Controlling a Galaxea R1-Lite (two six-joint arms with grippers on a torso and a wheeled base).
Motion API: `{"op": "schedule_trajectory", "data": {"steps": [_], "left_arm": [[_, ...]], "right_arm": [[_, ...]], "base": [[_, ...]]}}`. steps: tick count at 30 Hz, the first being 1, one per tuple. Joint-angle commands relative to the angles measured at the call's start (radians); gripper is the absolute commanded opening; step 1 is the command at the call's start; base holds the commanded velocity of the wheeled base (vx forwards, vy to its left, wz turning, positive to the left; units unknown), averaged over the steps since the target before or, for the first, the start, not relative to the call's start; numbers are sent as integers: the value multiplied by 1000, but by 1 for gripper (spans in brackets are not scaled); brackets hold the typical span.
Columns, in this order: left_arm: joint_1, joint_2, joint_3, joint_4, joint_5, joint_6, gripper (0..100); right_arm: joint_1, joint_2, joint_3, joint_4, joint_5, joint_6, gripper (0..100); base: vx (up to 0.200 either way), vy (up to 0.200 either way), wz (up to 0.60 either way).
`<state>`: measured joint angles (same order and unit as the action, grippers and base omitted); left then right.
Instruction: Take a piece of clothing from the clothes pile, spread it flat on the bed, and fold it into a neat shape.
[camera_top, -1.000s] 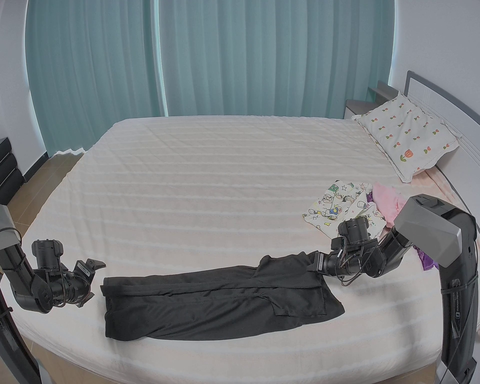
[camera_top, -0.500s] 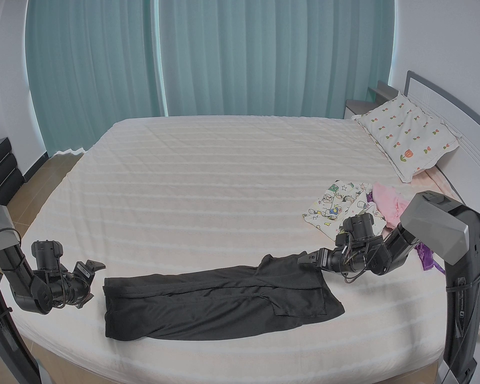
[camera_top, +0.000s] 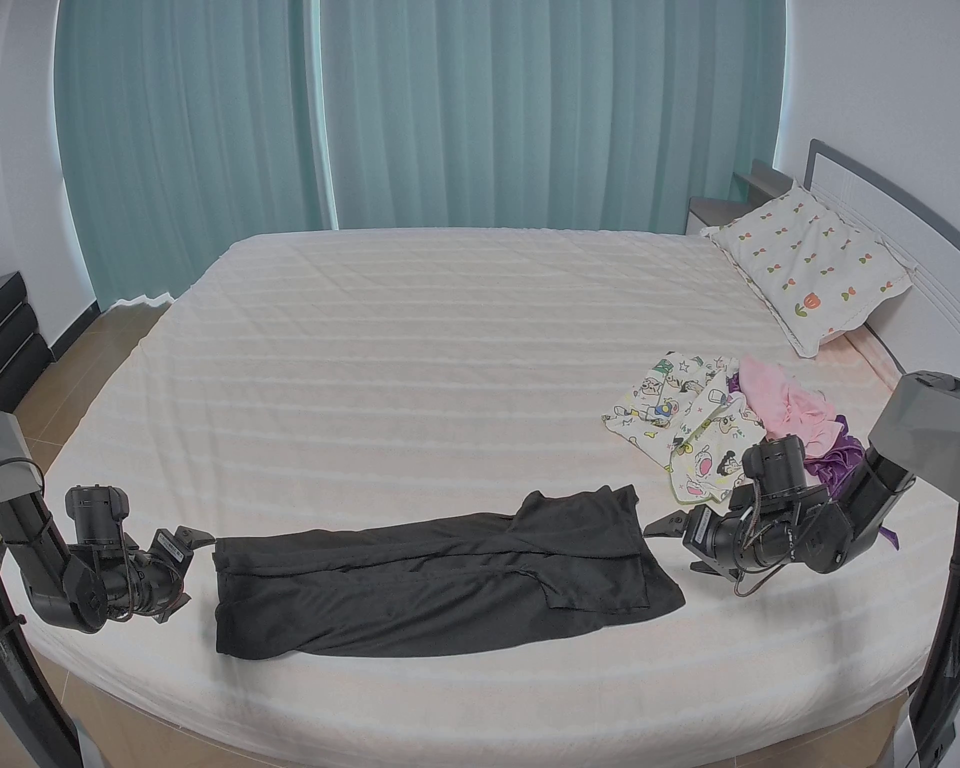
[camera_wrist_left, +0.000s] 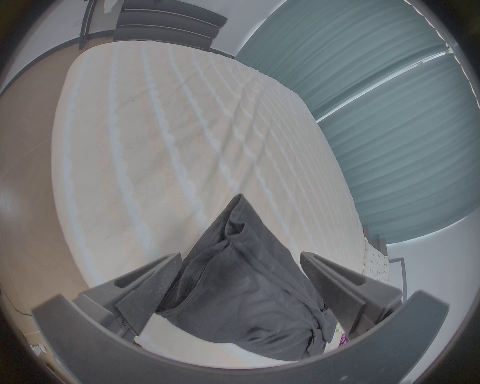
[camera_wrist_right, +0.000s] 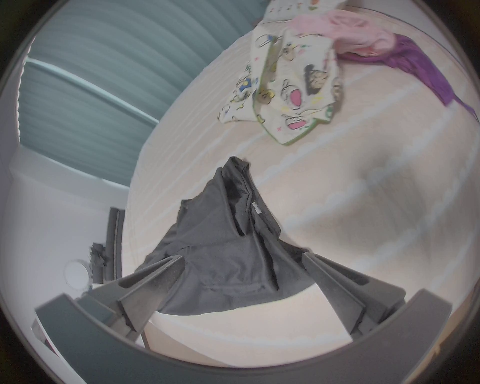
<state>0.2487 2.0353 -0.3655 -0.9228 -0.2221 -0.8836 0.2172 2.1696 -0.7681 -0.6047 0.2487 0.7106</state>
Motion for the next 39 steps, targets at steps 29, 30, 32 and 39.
{"op": "schedule_trajectory", "data": {"steps": [29, 30, 32, 39], "left_arm": [[-161, 272, -312, 12, 224, 114, 0], [-161, 279, -312, 12, 247, 132, 0], [-163, 284, -311, 12, 274, 140, 0], [-163, 258, -277, 13, 288, 141, 0]], "right_arm": [[-30, -39, 216, -241, 23, 124, 100], [-30, -39, 216, -241, 23, 124, 100], [-30, -36, 216, -242, 23, 124, 100], [-30, -39, 220, -242, 23, 122, 100]], "base": [[0, 0, 0], [0, 0, 0], [0, 0, 0], [0, 0, 0]]}}
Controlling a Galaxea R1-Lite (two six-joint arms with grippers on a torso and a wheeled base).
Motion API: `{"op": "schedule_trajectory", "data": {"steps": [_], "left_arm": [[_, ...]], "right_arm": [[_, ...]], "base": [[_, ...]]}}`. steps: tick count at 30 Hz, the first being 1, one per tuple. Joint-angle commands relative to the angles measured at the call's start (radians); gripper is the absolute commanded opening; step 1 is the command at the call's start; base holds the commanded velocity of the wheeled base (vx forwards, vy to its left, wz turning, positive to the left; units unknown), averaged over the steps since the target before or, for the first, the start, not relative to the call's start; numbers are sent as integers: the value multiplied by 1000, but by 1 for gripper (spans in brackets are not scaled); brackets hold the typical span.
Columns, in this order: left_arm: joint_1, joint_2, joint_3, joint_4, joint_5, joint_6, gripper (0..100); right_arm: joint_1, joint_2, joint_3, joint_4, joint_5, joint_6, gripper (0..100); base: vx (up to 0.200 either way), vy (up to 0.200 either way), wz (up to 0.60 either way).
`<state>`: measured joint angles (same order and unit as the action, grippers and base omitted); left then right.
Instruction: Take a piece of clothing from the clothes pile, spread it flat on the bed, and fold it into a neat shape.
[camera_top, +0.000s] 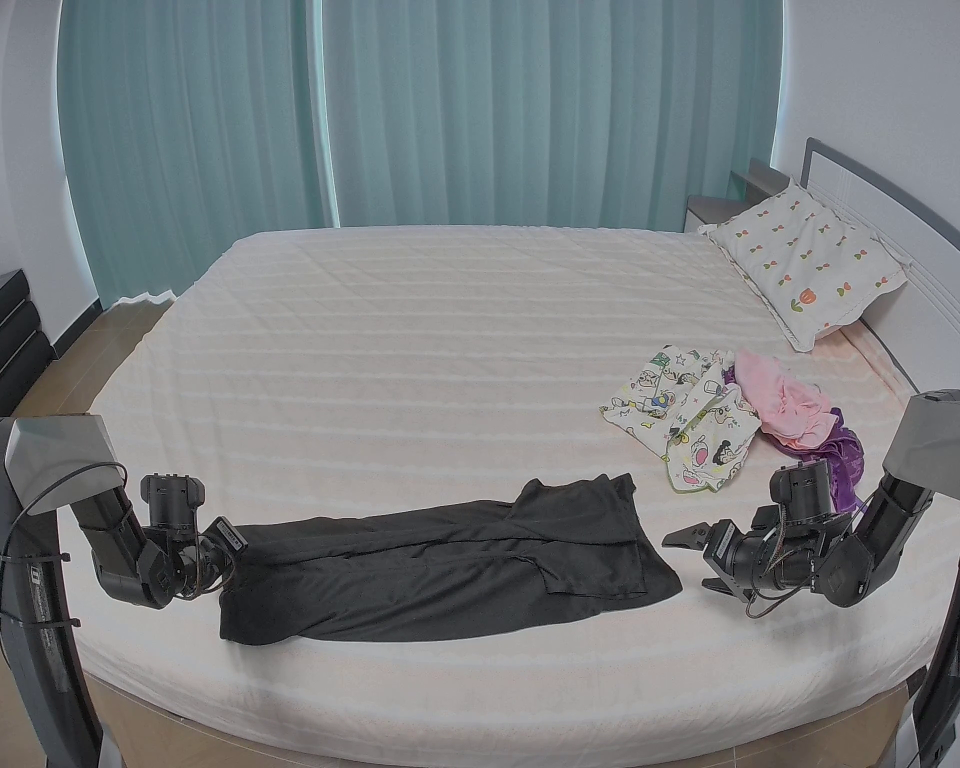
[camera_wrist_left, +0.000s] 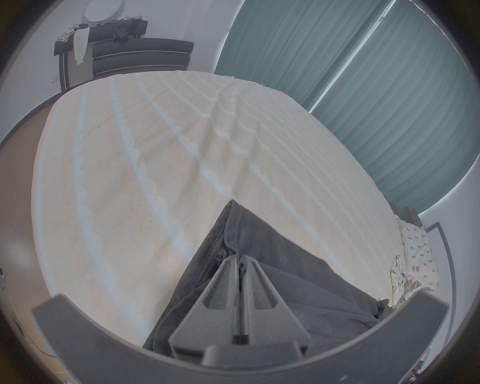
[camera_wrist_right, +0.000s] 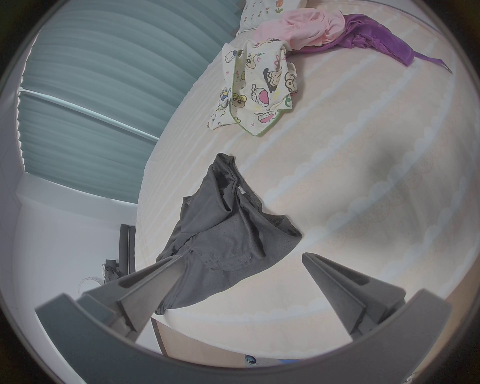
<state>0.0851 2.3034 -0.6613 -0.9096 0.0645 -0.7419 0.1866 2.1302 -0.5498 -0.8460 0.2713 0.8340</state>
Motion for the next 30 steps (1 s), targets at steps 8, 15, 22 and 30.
{"op": "schedule_trajectory", "data": {"steps": [8, 15, 22, 30], "left_arm": [[7, -33, 81, 0, 1, 62, 0], [2, -29, 101, -3, 1, 84, 0], [10, -67, 121, -2, 0, 84, 100], [82, -174, 81, 74, -81, 75, 100]], "right_arm": [[1, 0, 4, -1, 0, -1, 100], [1, 0, 5, -1, 0, -1, 100], [-1, 2, 5, -1, 0, -1, 100], [-1, 8, 8, -35, 0, -1, 100]], "base": [[0, 0, 0], [0, 0, 0], [0, 0, 0], [0, 0, 0]]}}
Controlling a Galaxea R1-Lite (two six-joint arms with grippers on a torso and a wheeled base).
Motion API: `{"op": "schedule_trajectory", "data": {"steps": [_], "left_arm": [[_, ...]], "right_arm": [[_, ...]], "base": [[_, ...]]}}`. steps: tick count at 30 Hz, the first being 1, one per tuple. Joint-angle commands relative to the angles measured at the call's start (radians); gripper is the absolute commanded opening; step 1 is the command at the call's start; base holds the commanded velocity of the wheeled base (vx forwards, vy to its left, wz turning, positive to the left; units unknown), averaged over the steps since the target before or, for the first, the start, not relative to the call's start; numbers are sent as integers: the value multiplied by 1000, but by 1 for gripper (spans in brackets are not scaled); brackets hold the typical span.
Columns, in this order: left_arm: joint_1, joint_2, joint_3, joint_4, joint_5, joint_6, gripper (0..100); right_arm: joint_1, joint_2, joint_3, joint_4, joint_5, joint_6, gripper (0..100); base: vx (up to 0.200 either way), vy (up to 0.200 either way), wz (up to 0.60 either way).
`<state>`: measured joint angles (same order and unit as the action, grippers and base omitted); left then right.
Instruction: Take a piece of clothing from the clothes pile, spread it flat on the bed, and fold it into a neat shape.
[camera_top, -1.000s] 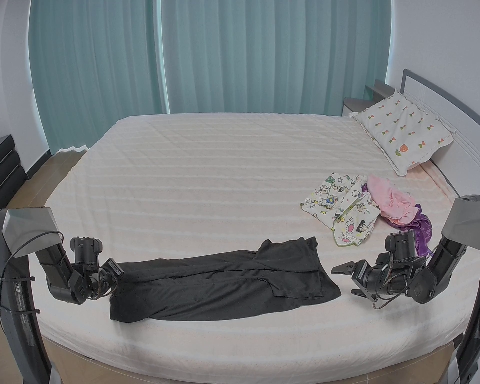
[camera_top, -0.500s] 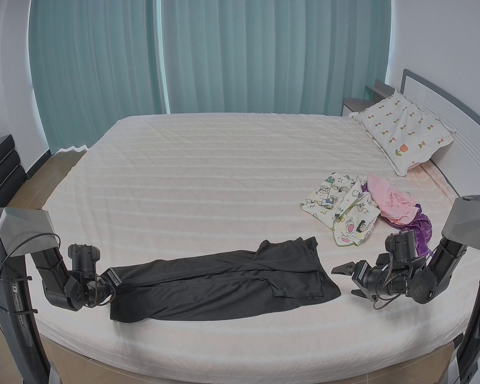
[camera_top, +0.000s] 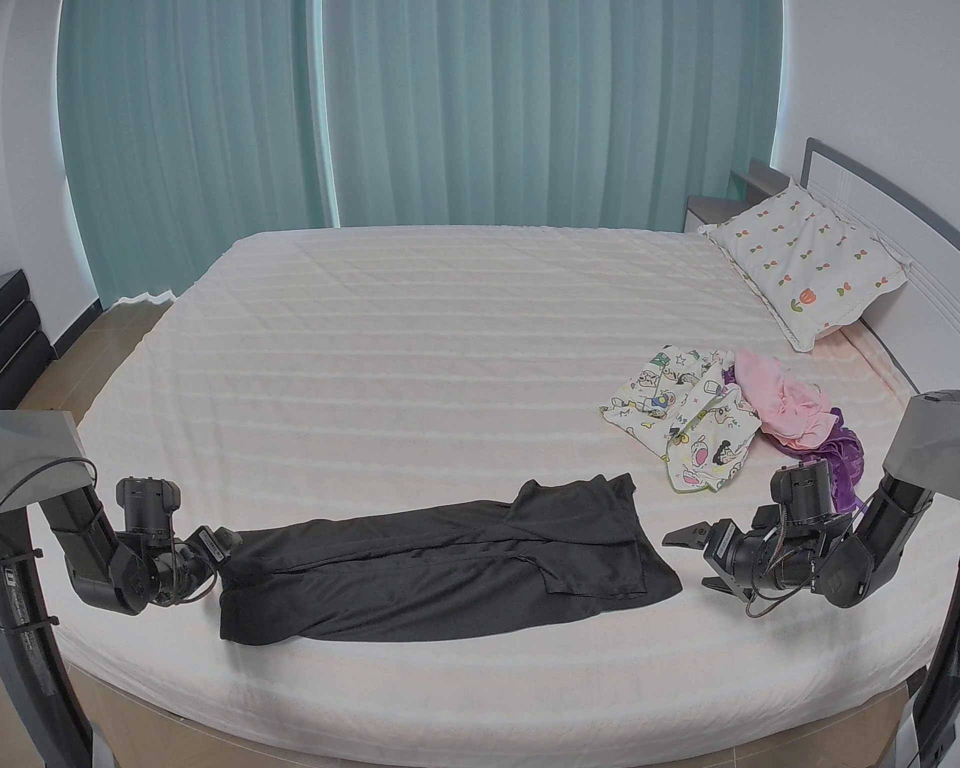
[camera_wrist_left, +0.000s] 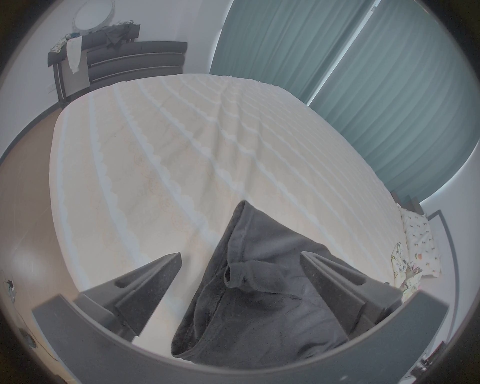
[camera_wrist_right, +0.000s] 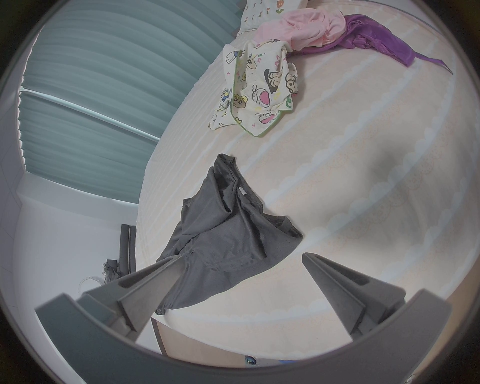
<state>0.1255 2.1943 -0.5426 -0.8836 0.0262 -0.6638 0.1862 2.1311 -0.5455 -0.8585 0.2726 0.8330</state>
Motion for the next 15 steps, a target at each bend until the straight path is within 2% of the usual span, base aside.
{"op": "schedule_trajectory", "data": {"steps": [1, 3, 6, 15], "left_arm": [[43, -65, -45, 60, -51, -7, 100], [45, -50, -93, 120, -63, -40, 100], [43, 15, -137, 120, -68, -65, 100], [36, 133, -269, 121, -66, -56, 100]], "right_arm": [[-1, 7, 6, -25, 0, 0, 100], [-1, 7, 15, -31, 0, 0, 100], [-1, 7, 15, -31, 0, 2, 100], [-1, 9, 15, -31, 0, 2, 100]], "base": [[0, 0, 0], [0, 0, 0], [0, 0, 0], [0, 0, 0]]}}
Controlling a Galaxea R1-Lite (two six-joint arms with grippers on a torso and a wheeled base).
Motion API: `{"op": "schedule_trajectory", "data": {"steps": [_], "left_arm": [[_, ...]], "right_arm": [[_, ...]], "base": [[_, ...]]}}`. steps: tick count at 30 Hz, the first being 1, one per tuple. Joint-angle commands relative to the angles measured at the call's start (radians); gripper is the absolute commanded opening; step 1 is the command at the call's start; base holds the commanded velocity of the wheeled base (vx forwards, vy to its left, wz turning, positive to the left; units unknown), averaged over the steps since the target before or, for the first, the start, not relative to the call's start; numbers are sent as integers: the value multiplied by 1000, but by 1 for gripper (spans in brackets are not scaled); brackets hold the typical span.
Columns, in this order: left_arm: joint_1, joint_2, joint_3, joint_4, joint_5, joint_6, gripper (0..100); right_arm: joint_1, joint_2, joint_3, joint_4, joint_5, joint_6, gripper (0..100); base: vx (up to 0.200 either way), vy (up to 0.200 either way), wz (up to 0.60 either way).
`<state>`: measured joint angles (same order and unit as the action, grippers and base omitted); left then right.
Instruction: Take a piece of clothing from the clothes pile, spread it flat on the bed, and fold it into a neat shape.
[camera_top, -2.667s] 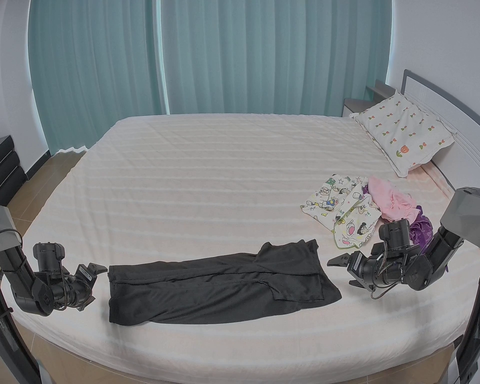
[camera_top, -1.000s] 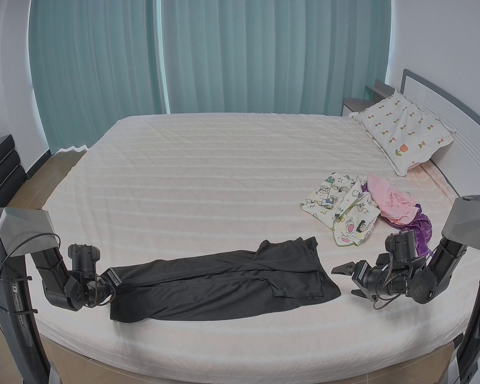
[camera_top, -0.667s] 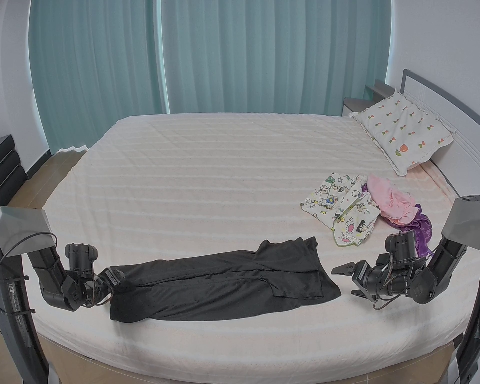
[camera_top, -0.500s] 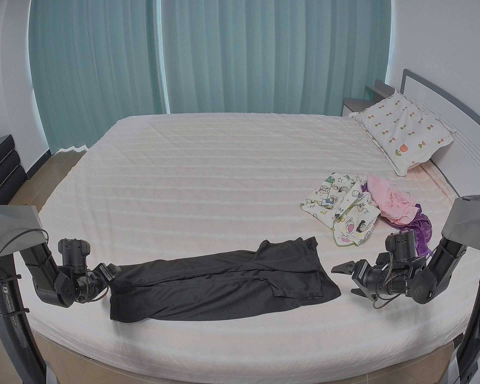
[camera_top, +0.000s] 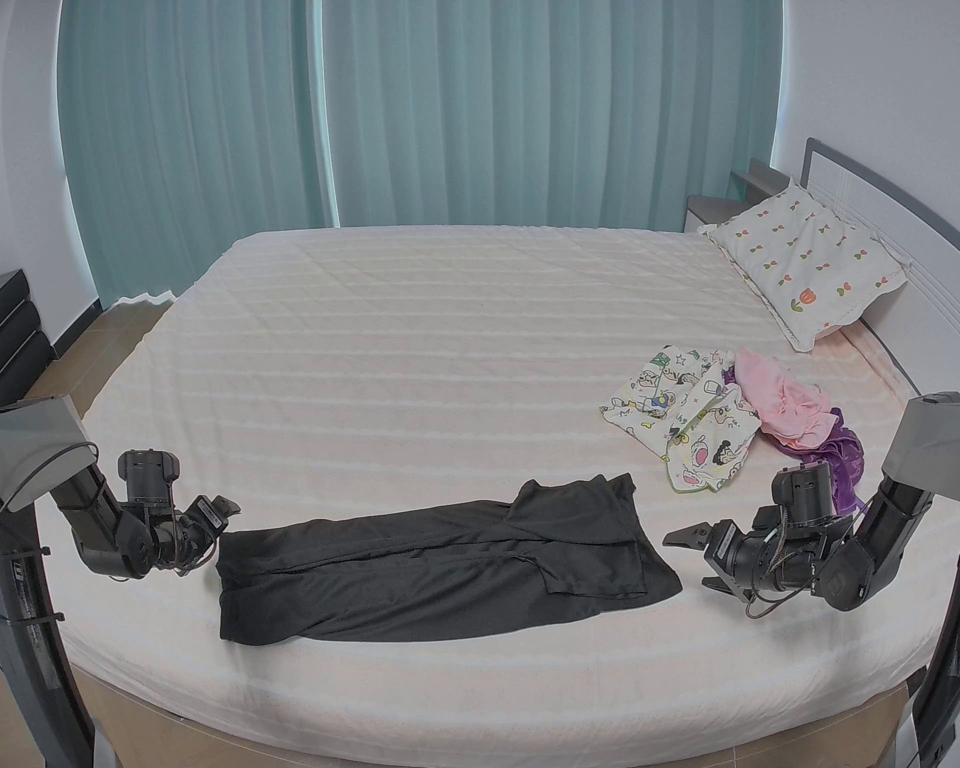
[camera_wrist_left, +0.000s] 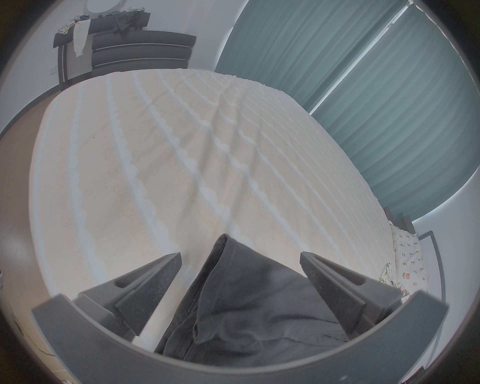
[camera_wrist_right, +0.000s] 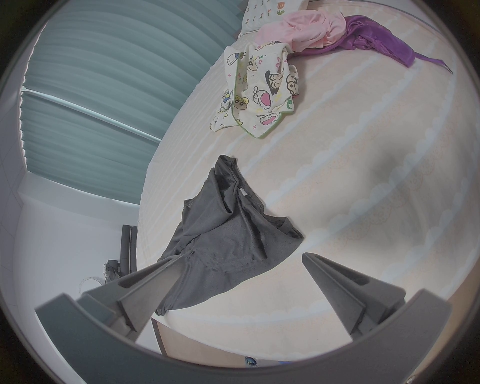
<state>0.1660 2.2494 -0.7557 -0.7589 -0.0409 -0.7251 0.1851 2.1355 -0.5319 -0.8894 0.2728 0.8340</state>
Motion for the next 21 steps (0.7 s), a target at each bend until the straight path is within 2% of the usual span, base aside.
{"op": "schedule_trajectory", "data": {"steps": [1, 12, 13, 21], "left_arm": [[-5, 78, -56, -3, 1, 6, 100], [-29, 127, -137, 6, 3, 6, 100], [-28, 128, -137, 6, 3, 6, 0], [-5, 127, -145, 6, 13, 1, 0]], "right_arm": [[1, 4, 1, 0, 0, 0, 100], [-3, 7, -3, 0, 0, 0, 100], [-3, 7, -2, 0, 0, 0, 100], [-9, 11, -7, 0, -1, 0, 100]], "base": [[0, 0, 0], [0, 0, 0], [0, 0, 0], [0, 0, 0]]}}
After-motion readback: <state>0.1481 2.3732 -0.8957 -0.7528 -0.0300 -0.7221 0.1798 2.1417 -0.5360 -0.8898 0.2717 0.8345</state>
